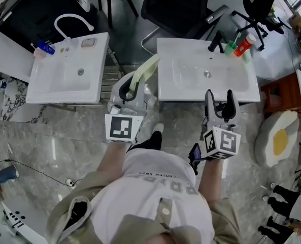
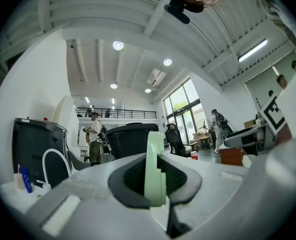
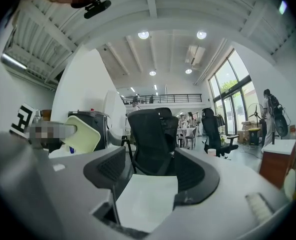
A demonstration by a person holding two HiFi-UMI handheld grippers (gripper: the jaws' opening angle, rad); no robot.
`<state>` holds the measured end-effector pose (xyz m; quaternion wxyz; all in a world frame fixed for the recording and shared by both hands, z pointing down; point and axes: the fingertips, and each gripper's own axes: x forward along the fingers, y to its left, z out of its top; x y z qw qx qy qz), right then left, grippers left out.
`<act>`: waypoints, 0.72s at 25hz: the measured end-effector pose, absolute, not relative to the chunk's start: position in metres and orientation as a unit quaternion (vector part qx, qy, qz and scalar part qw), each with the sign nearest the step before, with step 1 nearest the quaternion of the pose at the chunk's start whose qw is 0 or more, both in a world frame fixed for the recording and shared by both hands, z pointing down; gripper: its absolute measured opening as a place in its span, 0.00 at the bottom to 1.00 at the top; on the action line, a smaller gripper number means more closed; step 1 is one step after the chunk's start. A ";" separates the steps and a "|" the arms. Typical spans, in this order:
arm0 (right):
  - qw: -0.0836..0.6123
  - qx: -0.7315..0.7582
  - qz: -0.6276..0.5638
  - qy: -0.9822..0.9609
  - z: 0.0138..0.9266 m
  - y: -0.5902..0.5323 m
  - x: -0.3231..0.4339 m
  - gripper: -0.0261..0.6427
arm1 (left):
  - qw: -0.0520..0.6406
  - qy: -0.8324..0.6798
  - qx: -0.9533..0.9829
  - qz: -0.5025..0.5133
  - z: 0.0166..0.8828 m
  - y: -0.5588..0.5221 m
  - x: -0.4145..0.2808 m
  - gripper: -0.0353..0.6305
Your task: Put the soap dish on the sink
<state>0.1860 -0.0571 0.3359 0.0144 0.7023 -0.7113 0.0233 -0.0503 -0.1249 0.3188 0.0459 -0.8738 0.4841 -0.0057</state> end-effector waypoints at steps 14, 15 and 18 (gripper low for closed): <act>0.020 0.684 0.014 -0.729 0.332 -0.157 0.193 0.48 | 0.063 0.462 -0.884 -0.004 0.321 -0.215 -0.032 0.09; 0.021 0.683 0.015 -0.730 0.333 -0.161 0.193 0.48 | 0.060 0.462 -0.885 -0.006 0.323 -0.219 -0.031 0.09; 0.025 0.680 0.021 -0.733 0.339 -0.171 0.194 0.48 | 0.040 0.461 -0.887 -0.004 0.328 -0.226 -0.025 0.09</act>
